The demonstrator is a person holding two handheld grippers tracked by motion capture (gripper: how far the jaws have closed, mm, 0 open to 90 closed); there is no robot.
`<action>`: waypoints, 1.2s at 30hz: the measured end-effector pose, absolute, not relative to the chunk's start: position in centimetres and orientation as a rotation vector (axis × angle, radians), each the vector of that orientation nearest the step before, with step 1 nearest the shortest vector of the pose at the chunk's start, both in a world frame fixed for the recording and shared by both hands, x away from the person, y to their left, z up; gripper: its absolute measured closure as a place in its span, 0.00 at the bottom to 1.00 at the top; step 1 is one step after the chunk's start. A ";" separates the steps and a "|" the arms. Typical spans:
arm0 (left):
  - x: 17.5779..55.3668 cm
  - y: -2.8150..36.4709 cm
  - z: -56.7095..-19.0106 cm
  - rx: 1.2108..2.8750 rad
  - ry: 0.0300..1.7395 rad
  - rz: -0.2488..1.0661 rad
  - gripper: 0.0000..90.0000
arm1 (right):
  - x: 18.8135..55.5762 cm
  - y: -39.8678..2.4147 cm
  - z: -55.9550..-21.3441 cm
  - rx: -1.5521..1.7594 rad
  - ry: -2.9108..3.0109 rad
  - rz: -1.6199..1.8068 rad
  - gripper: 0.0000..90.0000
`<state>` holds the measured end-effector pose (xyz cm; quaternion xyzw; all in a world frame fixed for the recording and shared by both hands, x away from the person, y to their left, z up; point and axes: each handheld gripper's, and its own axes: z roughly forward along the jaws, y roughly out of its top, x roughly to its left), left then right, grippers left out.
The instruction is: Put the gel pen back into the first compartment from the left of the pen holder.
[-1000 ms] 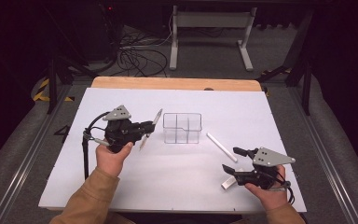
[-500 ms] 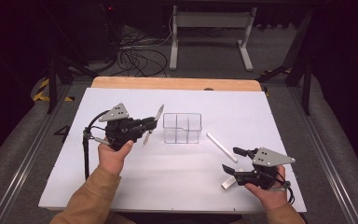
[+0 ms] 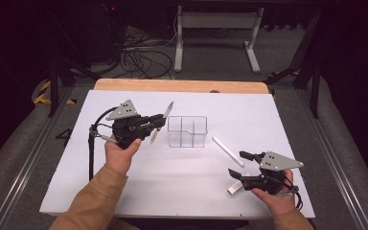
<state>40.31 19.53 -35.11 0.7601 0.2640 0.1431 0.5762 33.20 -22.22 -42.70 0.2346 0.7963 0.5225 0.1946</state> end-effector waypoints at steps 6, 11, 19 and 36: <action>41.2 19.0 -34.8 1.772 0.612 0.335 0.88 | 33.2 -22.3 -42.7 0.654 2.232 1.465 0.31; 42.0 18.6 -34.6 1.772 0.608 0.332 0.88 | 33.2 -22.3 -42.7 0.655 2.234 1.465 0.31; 43.0 17.7 -34.7 1.768 0.595 0.345 0.88 | 33.2 -22.2 -42.7 0.660 2.234 1.467 0.31; 45.3 15.3 -34.9 1.757 0.570 0.366 0.88 | 33.2 -22.4 -42.8 0.653 2.236 1.460 0.31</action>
